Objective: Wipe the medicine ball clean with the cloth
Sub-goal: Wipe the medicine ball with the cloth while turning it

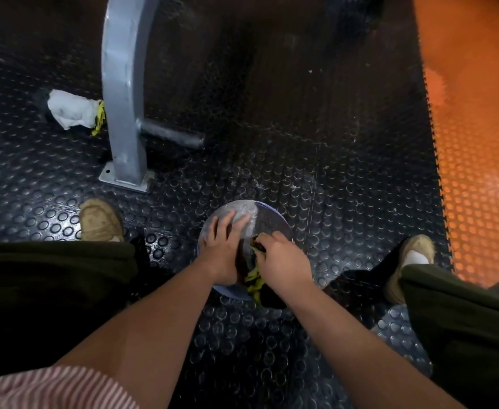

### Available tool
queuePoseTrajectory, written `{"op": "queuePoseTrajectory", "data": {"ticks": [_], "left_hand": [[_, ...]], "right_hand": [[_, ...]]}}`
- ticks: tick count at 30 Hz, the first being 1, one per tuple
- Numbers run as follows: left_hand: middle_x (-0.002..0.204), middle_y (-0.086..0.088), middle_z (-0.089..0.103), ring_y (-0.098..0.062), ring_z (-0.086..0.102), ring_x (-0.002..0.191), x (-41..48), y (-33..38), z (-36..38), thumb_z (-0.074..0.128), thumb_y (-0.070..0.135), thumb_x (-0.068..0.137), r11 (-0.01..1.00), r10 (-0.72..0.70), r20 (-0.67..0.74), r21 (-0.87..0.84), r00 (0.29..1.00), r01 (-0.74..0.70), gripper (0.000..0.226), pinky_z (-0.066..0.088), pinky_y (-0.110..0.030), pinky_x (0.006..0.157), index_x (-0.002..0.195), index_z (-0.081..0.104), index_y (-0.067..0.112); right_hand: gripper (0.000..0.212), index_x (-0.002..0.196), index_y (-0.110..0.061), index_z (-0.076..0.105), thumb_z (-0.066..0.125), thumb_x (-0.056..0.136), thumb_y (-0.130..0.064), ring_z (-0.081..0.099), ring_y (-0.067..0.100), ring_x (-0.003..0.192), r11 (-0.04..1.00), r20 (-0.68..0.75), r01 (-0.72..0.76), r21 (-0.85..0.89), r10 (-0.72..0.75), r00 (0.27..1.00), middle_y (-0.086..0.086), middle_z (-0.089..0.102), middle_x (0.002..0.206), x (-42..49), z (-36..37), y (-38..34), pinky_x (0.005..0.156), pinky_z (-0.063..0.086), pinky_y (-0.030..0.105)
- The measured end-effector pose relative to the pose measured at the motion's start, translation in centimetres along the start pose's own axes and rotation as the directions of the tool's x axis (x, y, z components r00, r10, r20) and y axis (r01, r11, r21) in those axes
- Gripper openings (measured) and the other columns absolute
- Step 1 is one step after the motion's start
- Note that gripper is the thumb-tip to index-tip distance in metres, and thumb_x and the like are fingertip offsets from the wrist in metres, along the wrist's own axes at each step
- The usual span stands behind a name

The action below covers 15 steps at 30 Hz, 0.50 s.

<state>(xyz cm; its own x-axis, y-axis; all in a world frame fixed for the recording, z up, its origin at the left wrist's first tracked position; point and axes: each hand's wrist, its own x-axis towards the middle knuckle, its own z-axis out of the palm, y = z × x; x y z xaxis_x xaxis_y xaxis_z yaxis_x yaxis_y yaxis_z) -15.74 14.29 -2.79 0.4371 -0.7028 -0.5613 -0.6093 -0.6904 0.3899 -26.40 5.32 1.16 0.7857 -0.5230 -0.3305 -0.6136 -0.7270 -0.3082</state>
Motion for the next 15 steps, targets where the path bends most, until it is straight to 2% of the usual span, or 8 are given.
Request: {"op": "queuePoseTrajectory", "data": {"ticks": [4, 8, 12, 15], "left_hand": [[0.156, 0.002, -0.022, -0.031, -0.020, 0.145, -0.1, 0.9, -0.1, 0.072, 0.023, 0.079, 1.000, -0.018, -0.007, 0.026, 1.000, 0.018, 0.117, 0.006, -0.052, 0.119, 0.147, -0.022, 0.038], [0.156, 0.005, -0.022, -0.030, -0.020, 0.145, 0.2, 1.6, -0.5, 0.074, 0.021, 0.077, 0.999, -0.036, 0.003, -0.038, 0.999, 0.036, 0.118, 0.004, -0.054, 0.117, 0.148, -0.018, 0.041], [0.156, 0.005, -0.023, -0.029, -0.021, 0.145, 0.4, 1.6, -0.5, 0.070, 0.011, 0.078, 0.996, -0.052, 0.003, -0.075, 0.999, 0.052, 0.116, 0.003, -0.054, 0.117, 0.148, -0.017, 0.043], [0.157, 0.006, -0.021, -0.028, -0.019, 0.146, 0.5, 1.7, -0.8, 0.066, 0.001, 0.076, 0.992, -0.069, -0.004, -0.107, 0.998, 0.068, 0.115, 0.003, -0.054, 0.118, 0.148, -0.012, 0.044]], "right_hand": [[0.029, 0.122, -0.026, 0.060, 0.048, 0.096, -0.027, 0.057, 0.025, 0.106, 0.999, 0.046, -0.034, -0.016, 0.035, 0.998, 0.003, 0.053, 0.118, 1.1, -1.7, 0.8, 0.078, 0.047, 0.033], [0.031, 0.125, -0.025, 0.058, 0.046, 0.097, -0.026, 0.056, 0.026, 0.106, 0.997, -0.020, -0.074, 0.025, 0.074, 0.997, 0.003, 0.053, 0.121, 2.7, -2.1, 0.7, 0.077, 0.045, 0.032], [0.031, 0.125, -0.019, 0.054, 0.043, 0.096, -0.020, 0.055, 0.029, 0.105, 0.999, -0.044, -0.033, -0.039, 0.031, 0.999, 0.004, 0.050, 0.120, 0.5, -0.5, 0.2, 0.075, 0.043, 0.034], [0.029, 0.120, -0.017, 0.054, 0.040, 0.095, -0.016, 0.054, 0.030, 0.103, 0.996, 0.021, 0.012, -0.085, -0.010, 1.000, 0.005, 0.050, 0.118, -1.9, 0.6, 0.2, 0.076, 0.047, 0.037]]}}
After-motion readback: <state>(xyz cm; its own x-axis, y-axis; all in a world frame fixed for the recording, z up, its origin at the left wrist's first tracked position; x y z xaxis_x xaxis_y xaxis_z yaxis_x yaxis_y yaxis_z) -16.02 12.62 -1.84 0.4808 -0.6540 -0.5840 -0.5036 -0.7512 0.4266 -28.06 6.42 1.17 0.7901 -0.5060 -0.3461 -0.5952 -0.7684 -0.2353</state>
